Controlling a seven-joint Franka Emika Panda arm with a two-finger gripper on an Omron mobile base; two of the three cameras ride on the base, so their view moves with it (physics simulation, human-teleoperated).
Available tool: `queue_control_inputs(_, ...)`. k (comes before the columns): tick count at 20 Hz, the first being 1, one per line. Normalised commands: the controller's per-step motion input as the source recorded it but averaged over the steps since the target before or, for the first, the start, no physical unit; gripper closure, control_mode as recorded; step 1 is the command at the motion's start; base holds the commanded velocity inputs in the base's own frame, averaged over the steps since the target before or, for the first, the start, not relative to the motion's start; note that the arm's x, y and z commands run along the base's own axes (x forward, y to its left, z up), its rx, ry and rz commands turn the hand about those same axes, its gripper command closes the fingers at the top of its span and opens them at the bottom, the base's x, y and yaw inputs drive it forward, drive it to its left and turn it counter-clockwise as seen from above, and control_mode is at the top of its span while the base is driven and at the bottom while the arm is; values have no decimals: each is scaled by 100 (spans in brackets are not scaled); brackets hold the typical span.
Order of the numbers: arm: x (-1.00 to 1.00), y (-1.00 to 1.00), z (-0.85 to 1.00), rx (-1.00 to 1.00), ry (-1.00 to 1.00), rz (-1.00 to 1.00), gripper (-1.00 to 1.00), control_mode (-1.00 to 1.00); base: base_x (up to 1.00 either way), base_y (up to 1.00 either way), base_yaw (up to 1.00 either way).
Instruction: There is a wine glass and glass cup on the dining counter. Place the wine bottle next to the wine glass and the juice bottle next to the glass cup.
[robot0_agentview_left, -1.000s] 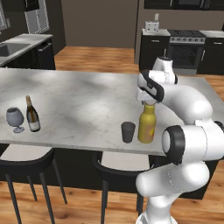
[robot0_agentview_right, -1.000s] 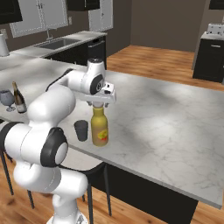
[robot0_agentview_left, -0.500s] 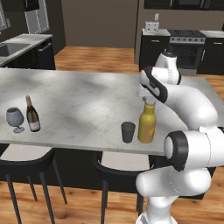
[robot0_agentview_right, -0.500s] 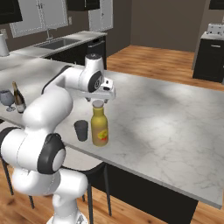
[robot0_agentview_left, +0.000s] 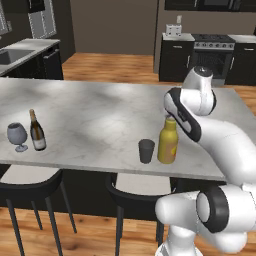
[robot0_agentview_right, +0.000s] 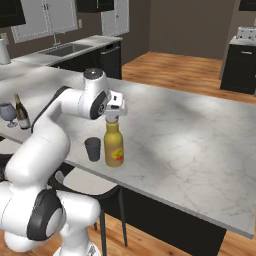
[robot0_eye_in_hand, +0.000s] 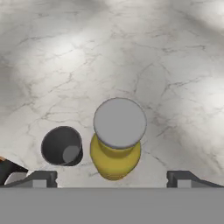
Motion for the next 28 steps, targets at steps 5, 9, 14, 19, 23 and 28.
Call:
queue_control_inputs(5, -59, 1, 0, -1, -15, -2, -100, -100, 0, 0, 0)
queue_control_inputs(9, -58, 2, 0, 0, -5, -5, -100, -100, 0, 0, 0)
queue_control_inputs(14, -53, 1, 0, 0, 0, -2, -100, -100, 0, 0, 0)
queue_control_inputs(19, -55, 3, 1, 0, -1, 0, -100, -100, 0, 0, 0)
queue_control_inputs(23, -58, 12, -7, -4, -12, 0, -100, -100, 0, 0, 0)
queue_control_inputs(28, -46, 11, -10, -2, -7, 0, -100, -100, 0, 0, 0)
